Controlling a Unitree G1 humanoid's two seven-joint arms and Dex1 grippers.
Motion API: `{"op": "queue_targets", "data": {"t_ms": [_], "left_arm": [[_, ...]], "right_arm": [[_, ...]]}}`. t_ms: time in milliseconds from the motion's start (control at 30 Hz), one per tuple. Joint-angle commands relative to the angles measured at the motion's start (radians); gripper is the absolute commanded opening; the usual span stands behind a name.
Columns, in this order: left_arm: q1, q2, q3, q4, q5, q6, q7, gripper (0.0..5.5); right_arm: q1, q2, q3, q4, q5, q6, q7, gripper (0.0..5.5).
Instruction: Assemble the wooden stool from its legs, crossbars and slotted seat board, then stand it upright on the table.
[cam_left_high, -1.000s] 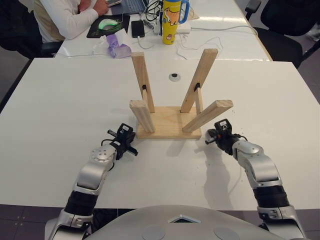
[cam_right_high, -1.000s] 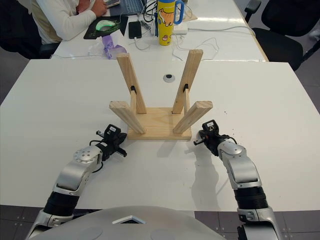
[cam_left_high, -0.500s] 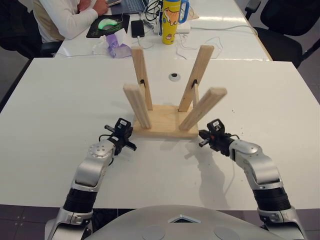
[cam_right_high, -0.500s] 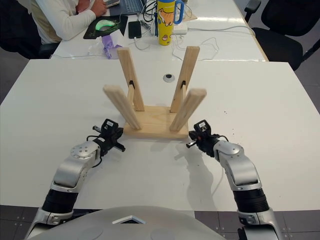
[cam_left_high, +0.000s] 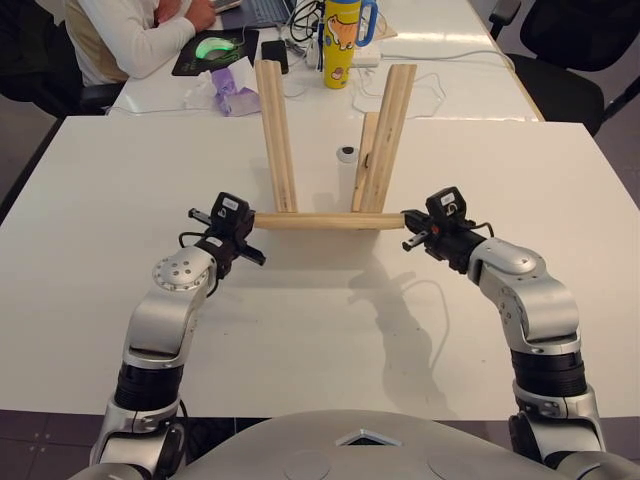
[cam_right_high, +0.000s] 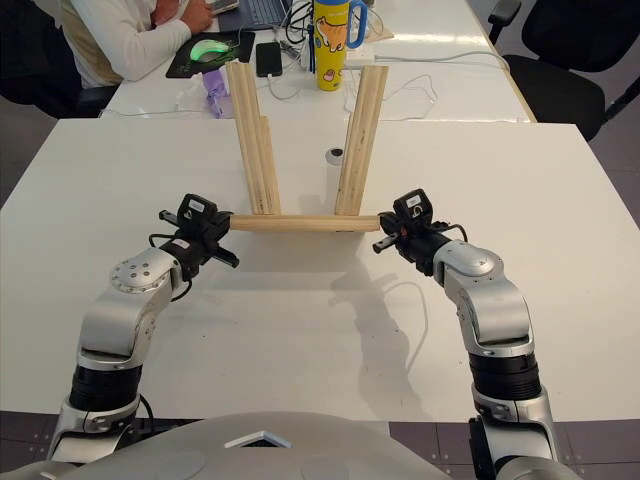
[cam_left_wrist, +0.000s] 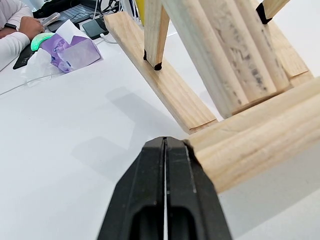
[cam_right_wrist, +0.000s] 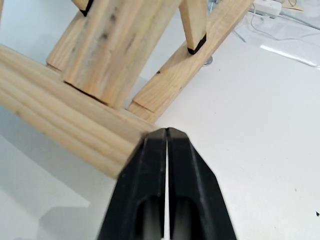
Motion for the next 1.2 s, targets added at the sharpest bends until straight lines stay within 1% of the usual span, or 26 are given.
{"op": "queue_targets", "data": {"t_ms": [33, 267, 367, 467, 567, 700, 833, 1067, 1200], "left_arm": [[-0.033, -0.035, -0.01, -0.013, -0.043, -0.013, -0.015, 0.0], [-0.038, -0.053, 0.008, 0.018, -0.017, -0.026, 0.019, 0.0], [-0.025, -0.035, 0.011, 0.068, 0.018, -0.036, 0.046, 0.0], [-0.015, -0.024, 0.017, 0.173, 0.055, -0.084, 0.086, 0.0], [-0.025, -0.015, -0.023, 0.318, 0.111, -0.172, 0.115, 0.0], [-0.081, -0.053, -0.071, 0.481, 0.153, -0.281, 0.14, 0.0], [-0.113, -0.084, -0.091, 0.561, 0.164, -0.33, 0.151, 0.0], [-0.111, -0.111, -0.124, 0.549, 0.162, -0.323, 0.127, 0.0], [-0.111, -0.148, -0.099, 0.562, 0.119, -0.366, 0.117, 0.0]], "right_arm": [[-0.049, 0.066, -0.004, -0.016, 0.053, -0.021, -0.008, 0.01], [-0.059, 0.069, -0.011, 0.021, 0.033, -0.043, -0.01, 0.01], [-0.062, 0.059, -0.007, 0.081, -0.023, -0.077, -0.054, 0.01], [-0.064, 0.054, 0.0, 0.199, -0.088, -0.151, -0.107, 0.01], [-0.056, 0.059, 0.019, 0.318, -0.13, -0.234, -0.131, 0.01], [-0.044, 0.086, 0.051, 0.402, -0.149, -0.305, -0.127, 0.01], [-0.052, 0.111, 0.083, 0.456, -0.16, -0.345, -0.117, 0.01], [-0.037, 0.129, 0.119, 0.484, -0.16, -0.349, -0.094, 0.01], [-0.028, 0.146, 0.128, 0.466, -0.145, -0.342, -0.081, 0.01]]}}
